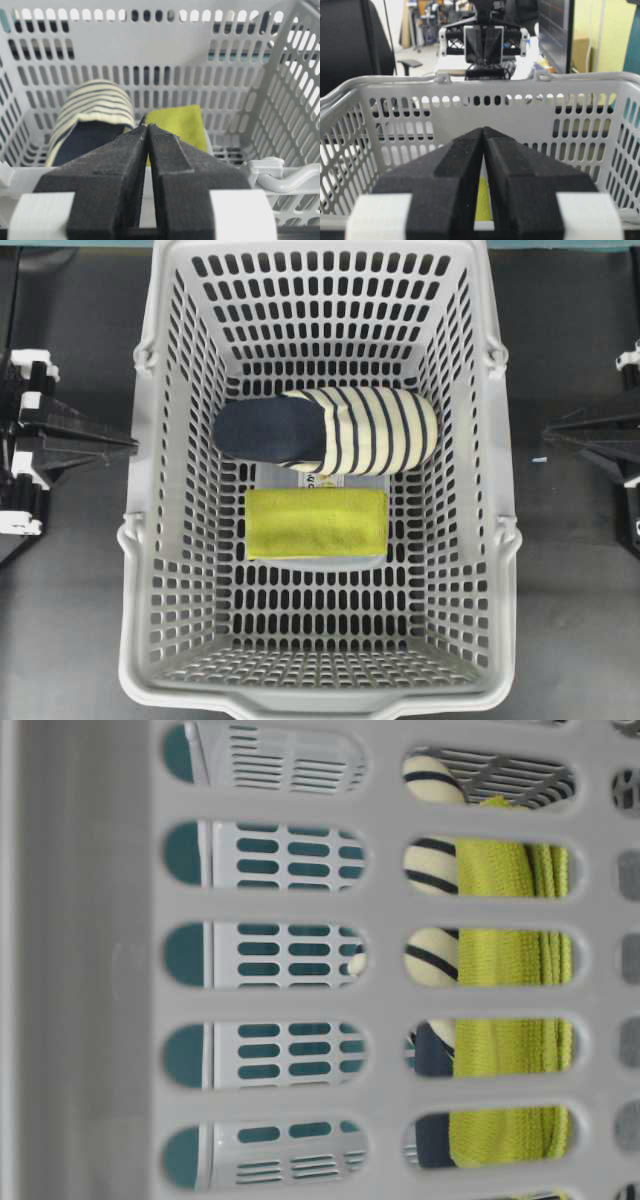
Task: Pick up the yellow cloth from the shopping basket with the left arm.
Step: 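Move the left gripper over the basket and lower it toward the yellow cloth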
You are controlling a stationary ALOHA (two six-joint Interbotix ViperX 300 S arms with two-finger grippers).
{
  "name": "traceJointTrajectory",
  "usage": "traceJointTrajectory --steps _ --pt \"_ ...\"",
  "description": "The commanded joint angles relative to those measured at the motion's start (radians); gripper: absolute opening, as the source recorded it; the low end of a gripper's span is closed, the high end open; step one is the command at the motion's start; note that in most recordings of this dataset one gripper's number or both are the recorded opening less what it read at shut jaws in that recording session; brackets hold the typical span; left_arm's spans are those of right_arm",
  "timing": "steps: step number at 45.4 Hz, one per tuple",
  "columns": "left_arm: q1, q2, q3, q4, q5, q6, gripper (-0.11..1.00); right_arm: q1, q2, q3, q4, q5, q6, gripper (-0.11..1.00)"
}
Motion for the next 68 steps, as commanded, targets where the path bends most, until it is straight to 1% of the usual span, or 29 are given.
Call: traceJointTrajectory --steps 1,2,5,15,20,24,29,33,36,37,40,43,44,46,48,56,58,60,62,63,68 --pt "0.012 -0.003 -0.058 0.041 0.037 -0.011 0.06 -0.006 0.009 -0.021 0.006 -0.006 0.006 0.0" --pt "0.014 -0.003 -0.066 0.041 0.052 -0.011 0.06 -0.006 0.009 -0.02 0.009 -0.003 0.006 0.0" --pt "0.014 -0.002 -0.097 0.041 0.107 -0.011 0.0 -0.006 0.009 -0.02 0.012 0.006 0.006 0.0" --pt "0.006 0.049 -0.265 0.041 0.379 -0.008 0.0 -0.008 0.009 -0.021 0.012 0.028 0.009 0.0" --pt "-0.006 0.118 -0.371 0.041 0.531 -0.003 0.0 -0.02 0.009 -0.02 0.012 0.046 0.009 0.0" --pt "-0.009 0.176 -0.439 0.041 0.627 -0.002 0.0 -0.028 0.005 -0.021 0.012 0.067 0.009 0.0" --pt "-0.011 0.279 -0.541 0.041 0.758 0.008 0.0 -0.043 0.003 -0.021 0.012 0.107 0.009 0.02" --pt "-0.011 0.354 -0.606 0.043 0.831 0.009 0.0 -0.048 0.0 -0.021 0.012 0.114 0.011 0.14" --pt "-0.009 0.411 -0.652 0.041 0.877 0.008 0.0 -0.048 -0.002 -0.023 0.012 0.12 0.011 0.3" --pt "-0.011 0.428 -0.663 0.041 0.887 0.008 0.0 -0.048 -0.003 -0.023 0.012 0.12 0.012 0.39" --pt "-0.012 0.48 -0.699 0.041 0.916 0.008 0.0 -0.048 -0.003 -0.023 0.017 0.121 0.014 0.58" --pt "-0.012 0.526 -0.735 0.041 0.942 0.008 0.01 -0.048 -0.003 -0.023 0.018 0.124 0.018 0.73" --pt "-0.011 0.54 -0.746 0.041 0.95 0.008 0.02 -0.048 -0.003 -0.023 0.017 0.126 0.018 0.76" --pt "-0.009 0.568 -0.767 0.041 0.963 0.003 0.08 -0.048 -0.003 -0.023 0.017 0.133 0.02 0.79" --pt "-0.009 0.595 -0.79 0.041 0.98 0.0 0.16 -0.048 -0.003 -0.023 0.017 0.14 0.02 0.79" --pt "-0.023 0.723 -0.884 0.041 1.055 -0.015 0.67 -0.049 -0.003 -0.021 0.017 0.147 0.02 0.77" --pt "-0.026 0.755 -0.908 0.041 1.075 -0.021 0.77 -0.049 -0.005 -0.023 0.018 0.147 0.02 0.77" --pt "-0.031 0.787 -0.934 0.043 1.094 -0.028 0.85 -0.049 -0.005 -0.021 0.018 0.147 0.02 0.77" --pt "-0.038 0.828 -0.966 0.041 1.114 -0.034 0.9 -0.048 -0.008 -0.021 0.018 0.147 0.02 0.77" --pt "-0.044 0.844 -0.979 0.041 1.121 -0.035 0.91 -0.049 -0.009 -0.021 0.018 0.147 0.02 0.77" --pt "-0.066 0.933 -1.04 0.041 1.137 -0.054 0.89 -0.049 -0.014 -0.021 0.018 0.146 0.02 0.77"
